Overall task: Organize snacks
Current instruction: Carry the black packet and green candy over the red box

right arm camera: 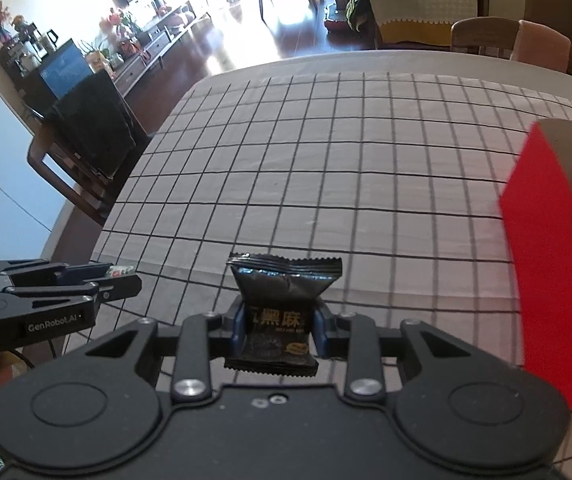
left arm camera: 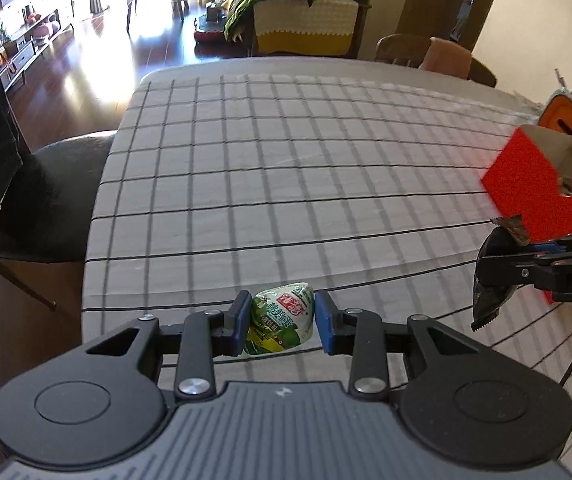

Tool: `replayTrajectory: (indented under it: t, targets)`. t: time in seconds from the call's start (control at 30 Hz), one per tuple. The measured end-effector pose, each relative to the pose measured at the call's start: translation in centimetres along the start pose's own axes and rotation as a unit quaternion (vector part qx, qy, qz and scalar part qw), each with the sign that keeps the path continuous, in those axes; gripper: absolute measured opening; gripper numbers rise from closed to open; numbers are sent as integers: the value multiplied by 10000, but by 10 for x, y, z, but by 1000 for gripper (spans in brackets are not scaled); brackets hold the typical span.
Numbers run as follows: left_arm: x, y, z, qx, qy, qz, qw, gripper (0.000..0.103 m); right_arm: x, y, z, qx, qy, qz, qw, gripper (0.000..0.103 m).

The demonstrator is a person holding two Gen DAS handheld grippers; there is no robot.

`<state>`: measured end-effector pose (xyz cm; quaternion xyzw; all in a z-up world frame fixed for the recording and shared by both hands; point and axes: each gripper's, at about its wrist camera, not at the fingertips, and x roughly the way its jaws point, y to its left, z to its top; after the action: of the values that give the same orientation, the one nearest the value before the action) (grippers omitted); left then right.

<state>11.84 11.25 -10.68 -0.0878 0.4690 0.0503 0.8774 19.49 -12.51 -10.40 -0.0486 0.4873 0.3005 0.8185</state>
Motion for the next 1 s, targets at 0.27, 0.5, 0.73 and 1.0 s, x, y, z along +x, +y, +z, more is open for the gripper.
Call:
replayTrajectory:
  t: [0.27,0.5,0.73,1.0]
  targets:
    - [-29,-66,15,105,-265,-84,9996,33,-89,-87,-11,24,-117,173,9998,31]
    - [-43,-137,31,347,-515,-293,9976,33,-154,-162,-18,5,-334,110,9994,31]
    - [-38,-210,40,721,-565,-415,9949,33,-190,-225,-26,14,-482,-27,9988,31]
    - [-31,-281,56,1037,-651,-462,9914,33,-203,-266,-30,119,-651,-260,9975,31]
